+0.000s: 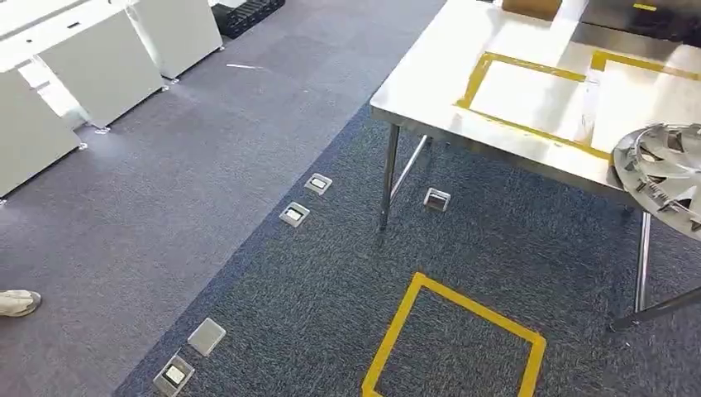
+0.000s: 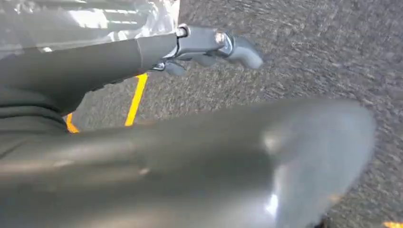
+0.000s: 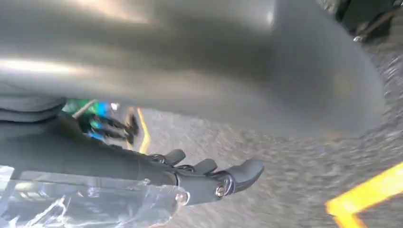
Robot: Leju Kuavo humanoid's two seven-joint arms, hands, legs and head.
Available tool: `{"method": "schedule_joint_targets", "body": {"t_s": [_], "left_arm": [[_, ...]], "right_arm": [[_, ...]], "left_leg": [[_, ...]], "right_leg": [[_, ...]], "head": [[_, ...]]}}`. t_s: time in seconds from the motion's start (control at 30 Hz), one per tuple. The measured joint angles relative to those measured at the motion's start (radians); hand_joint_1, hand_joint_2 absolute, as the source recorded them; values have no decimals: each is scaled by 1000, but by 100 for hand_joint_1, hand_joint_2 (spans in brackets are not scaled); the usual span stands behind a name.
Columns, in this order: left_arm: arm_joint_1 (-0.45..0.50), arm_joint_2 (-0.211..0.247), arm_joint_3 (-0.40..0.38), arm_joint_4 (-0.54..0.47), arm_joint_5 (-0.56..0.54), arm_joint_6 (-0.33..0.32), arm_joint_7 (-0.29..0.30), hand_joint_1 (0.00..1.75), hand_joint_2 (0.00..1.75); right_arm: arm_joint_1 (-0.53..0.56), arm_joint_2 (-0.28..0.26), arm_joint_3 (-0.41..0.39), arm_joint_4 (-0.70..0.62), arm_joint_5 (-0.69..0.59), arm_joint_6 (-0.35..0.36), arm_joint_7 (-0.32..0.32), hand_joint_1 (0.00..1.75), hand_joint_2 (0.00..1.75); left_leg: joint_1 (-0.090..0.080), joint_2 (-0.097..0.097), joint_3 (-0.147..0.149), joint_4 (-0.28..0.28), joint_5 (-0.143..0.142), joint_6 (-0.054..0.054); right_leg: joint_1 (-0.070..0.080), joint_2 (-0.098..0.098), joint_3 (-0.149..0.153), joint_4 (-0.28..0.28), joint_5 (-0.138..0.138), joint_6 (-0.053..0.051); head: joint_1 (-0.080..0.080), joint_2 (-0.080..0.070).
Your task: Take the parts from the cabinet and place them on the table.
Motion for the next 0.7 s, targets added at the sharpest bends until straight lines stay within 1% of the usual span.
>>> {"method": "schedule_joint_targets", "body": {"t_s": [0.03, 0.07, 0.1, 0.13, 0.17, 0.2, 0.23, 0.27, 0.3, 0.33, 0.37, 0.4, 0.43, 0.47, 0.5, 0.53, 0.57, 0.6, 0.63, 0.67, 0.7], "left_arm": [[-2, 1, 0, 0, 0, 0, 0, 0, 0], [-2, 1, 0, 0, 0, -1, 0, 0, 0], [0, 1, 0, 0, 0, -3, 5, 0, 0], [4, 2, 0, 0, 0, -3, 6, 0, 0], [5, 2, 0, 0, 0, -4, 7, 0, 0], [4, 3, 0, 0, 0, -4, 8, 0, 0], [3, 3, 0, 0, 0, -4, 8, 0, 0], [0, 3, 0, 0, 0, -5, 9, 0, 0], [-4, 3, 0, 0, 0, -5, 9, 0, 0], [-3, 3, 0, 0, 0, -5, 9, 0, 0], [1, 5, 0, 0, 0, -5, 9, 0, 0], [4, 5, 0, 0, 0, -5, 9, 0, 0], [7, 5, 0, 0, 0, -5, 9, 0, 0], [5, 5, 0, 0, 0, -5, 9, 0, 0], [2, 5, 0, 0, 0, -5, 9, 0, 0], [-1, 4, 0, 0, 0, -6, 9, 0, 0], [0, 3, 0, 0, -1, -6, 9, 0, 0], [1, 3, 0, 0, -1, -6, 9, 0, 0], [2, 4, 0, 0, -2, -9, 11, 0, 0], [2, 5, 0, 0, -3, -10, 16, 0, 0], [2, 4, 0, 0, -4, -14, 20, 0, 0]], "right_arm": [[1, 0, 1, 0, 0, 0, 0, 0, 0], [2, 0, 1, 0, 0, 0, 0, 0, 0], [2, 0, 2, 0, 0, 0, 3, 0, 0], [1, 0, 3, 0, 0, 0, 4, 0, 0], [-1, 0, 3, 0, 0, 0, 4, 0, 0], [-2, 0, 4, 0, 0, 0, 4, 0, 0], [-3, 0, 5, 0, 0, 0, 5, 0, 0], [-2, 0, 5, 0, 0, 0, 5, 0, 0], [-2, 0, 7, 0, 0, -1, 5, 0, 0], [-4, 0, 8, -1, 0, -1, 5, 0, 0], [-7, 2, 8, -2, -1, -1, 6, 0, 0], [-9, 2, 8, -2, -2, -1, 6, 0, 0], [-11, 2, 8, -3, -2, -2, 6, 0, 0], [-12, 2, 9, -3, -3, -2, 6, 0, 0], [-11, 2, 9, -3, -3, -3, 6, 0, 0], [-8, 2, 10, -3, -3, -3, 6, 0, 0], [-6, 2, 10, -3, -3, -3, 8, 0, 0], [-2, 2, 10, -3, -4, -3, 8, 0, 0], [0, 2, 10, -3, -4, -3, 10, 0, 0], [-1, 1, 10, -3, -8, -3, 13, 0, 0], [-2, 2, 10, -3, -8, -3, 16, 0, 0]], "left_leg": [[0, 8, -38, 79, -33, -2], [1, 10, -69, 142, -54, -3], [1, 10, -82, 165, -51, -3], [1, 10, -68, 143, -24, -2], [0, 13, -36, 79, 18, 2], [-1, 25, 11, -13, 66, 8], [-7, 57, 52, -93, 95, 16], [-22, 104, 63, -110, 75, 24], [-24, 101, 64, -127, 71, 35], [-25, 93, 59, -125, 73, 39], [-27, 82, 57, -125, 72, 43], [-24, 70, 58, -132, 75, 49], [-14, 63, 64, -140, 80, 56], [-13, 53, 64, -142, 81, 59], [-12, 42, 63, -142, 82, 63], [-12, 29, 63, -142, 81, 65], [-13, 15, 64, -141, 80, 66], [-14, 1, 64, -140, 80, 66], [-14, -13, 65, -139, 79, 67], [-14, -27, 66, -137, 78, 66], [-13, -43, 68, -135, 77, 63]], "right_leg": [[2, -18, 2, 0, -2, -3], [3, -35, 3, 0, -5, -4], [3, -50, 5, 0, -7, -3], [4, -63, 8, 0, -9, -2], [5, -75, 12, 0, -12, -1], [5, -86, 18, 0, -16, 3], [6, -97, 25, 0, -20, 6], [12, -106, 26, -1, -24, 13], [14, -113, 25, 0, -26, 20], [15, -126, 29, -2, -27, 24], [15, -137, 32, -7, -26, 28], [15, -149, 39, -10, -28, 35], [12, -123, 41, -5, -41, 43], [11, -70, 27, 26, -63, 45], [10, -39, -6, 93, -102, 45], [10, -23, -50, 183, -141, 46], [10, -19, -89, 255, -164, 46], [10, -18, -116, 296, -163, 46], [10, -18, -119, 288, -138, 45], [10, -16, -105, 240, -94, 43], [10, -7, -72, 152, -35, 40]], "head": [[0, 0], [-1, 0], [-1, 0], [-1, 0], [-3, 0], [-3, 0], [-3, 0], [-3, 0], [-8, 0], [-2, 0], [-4, 0], [-5, 0], [-2, 0], [0, 0], [5, 0], [10, 0], [11, 0], [12, 0], [11, 0], [12, 0], [13, 0]]}}
